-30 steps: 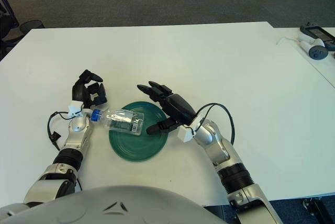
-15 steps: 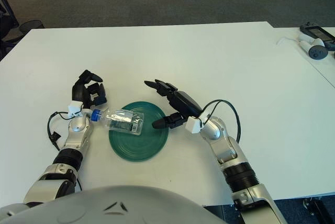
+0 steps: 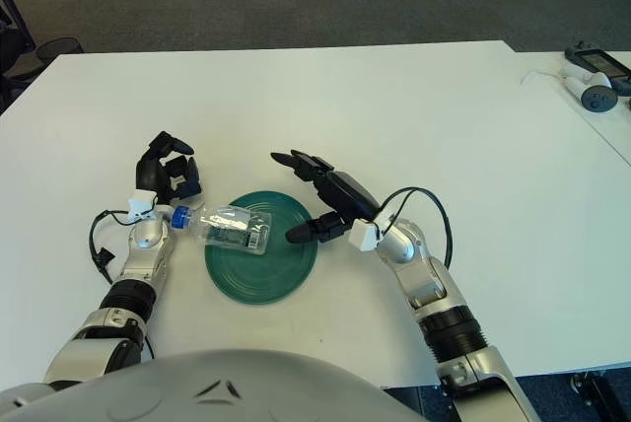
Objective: Put the bottle into the plate.
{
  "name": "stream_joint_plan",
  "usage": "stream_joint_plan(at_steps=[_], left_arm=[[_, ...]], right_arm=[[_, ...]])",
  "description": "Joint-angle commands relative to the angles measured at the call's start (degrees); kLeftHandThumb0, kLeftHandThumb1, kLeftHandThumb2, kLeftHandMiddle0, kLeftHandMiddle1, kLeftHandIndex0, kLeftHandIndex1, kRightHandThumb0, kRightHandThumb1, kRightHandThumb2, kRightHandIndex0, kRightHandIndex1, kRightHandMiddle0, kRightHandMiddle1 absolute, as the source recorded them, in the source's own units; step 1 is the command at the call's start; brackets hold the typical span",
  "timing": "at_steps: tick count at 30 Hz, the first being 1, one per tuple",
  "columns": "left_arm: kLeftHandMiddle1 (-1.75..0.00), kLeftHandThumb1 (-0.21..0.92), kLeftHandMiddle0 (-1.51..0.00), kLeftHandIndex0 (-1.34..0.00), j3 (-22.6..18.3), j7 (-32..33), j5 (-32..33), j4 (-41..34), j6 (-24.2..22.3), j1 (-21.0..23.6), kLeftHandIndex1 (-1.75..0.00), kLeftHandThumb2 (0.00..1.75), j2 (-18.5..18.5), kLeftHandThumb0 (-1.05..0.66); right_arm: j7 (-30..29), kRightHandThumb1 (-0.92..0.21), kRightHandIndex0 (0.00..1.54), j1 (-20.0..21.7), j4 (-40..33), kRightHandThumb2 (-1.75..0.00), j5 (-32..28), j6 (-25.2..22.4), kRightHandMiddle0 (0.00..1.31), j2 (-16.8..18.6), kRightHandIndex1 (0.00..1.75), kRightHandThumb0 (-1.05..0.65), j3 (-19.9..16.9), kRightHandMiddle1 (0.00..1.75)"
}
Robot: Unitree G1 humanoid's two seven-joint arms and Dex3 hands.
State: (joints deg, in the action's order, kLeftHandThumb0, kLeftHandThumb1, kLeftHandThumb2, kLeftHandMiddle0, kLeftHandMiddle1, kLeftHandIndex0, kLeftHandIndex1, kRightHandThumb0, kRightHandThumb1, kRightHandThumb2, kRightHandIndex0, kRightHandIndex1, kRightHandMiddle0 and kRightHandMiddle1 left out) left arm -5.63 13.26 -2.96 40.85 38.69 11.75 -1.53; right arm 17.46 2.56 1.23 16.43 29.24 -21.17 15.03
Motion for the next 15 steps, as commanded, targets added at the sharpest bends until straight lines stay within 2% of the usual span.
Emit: stream_joint_plan(at_steps=[1, 15], left_arm=[[-1.75, 0.21, -1.26, -0.69, 0.13, 0.06, -0.66, 2.93, -0.1, -4.37, -1.75, 1.45, 0.5, -0.51], [-1.75, 0.21, -1.26, -0.69, 0.41, 0.41, -1.31, 2.02, -1.09, -4.75, -1.75, 1.44, 0.37, -0.51]], right_arm=[[0.35, -0.92, 0.07, 0.02, -1.11, -0.28, -0.51, -0.37, 0.0, 0.12, 0.05, -1.05, -0.08, 0.29], [0.37, -0.92, 0.07, -0.2, -1.59, -0.28, -0.51, -0.63, 0.0, 0.07, 0.05, -1.05, -0.04, 0.29]])
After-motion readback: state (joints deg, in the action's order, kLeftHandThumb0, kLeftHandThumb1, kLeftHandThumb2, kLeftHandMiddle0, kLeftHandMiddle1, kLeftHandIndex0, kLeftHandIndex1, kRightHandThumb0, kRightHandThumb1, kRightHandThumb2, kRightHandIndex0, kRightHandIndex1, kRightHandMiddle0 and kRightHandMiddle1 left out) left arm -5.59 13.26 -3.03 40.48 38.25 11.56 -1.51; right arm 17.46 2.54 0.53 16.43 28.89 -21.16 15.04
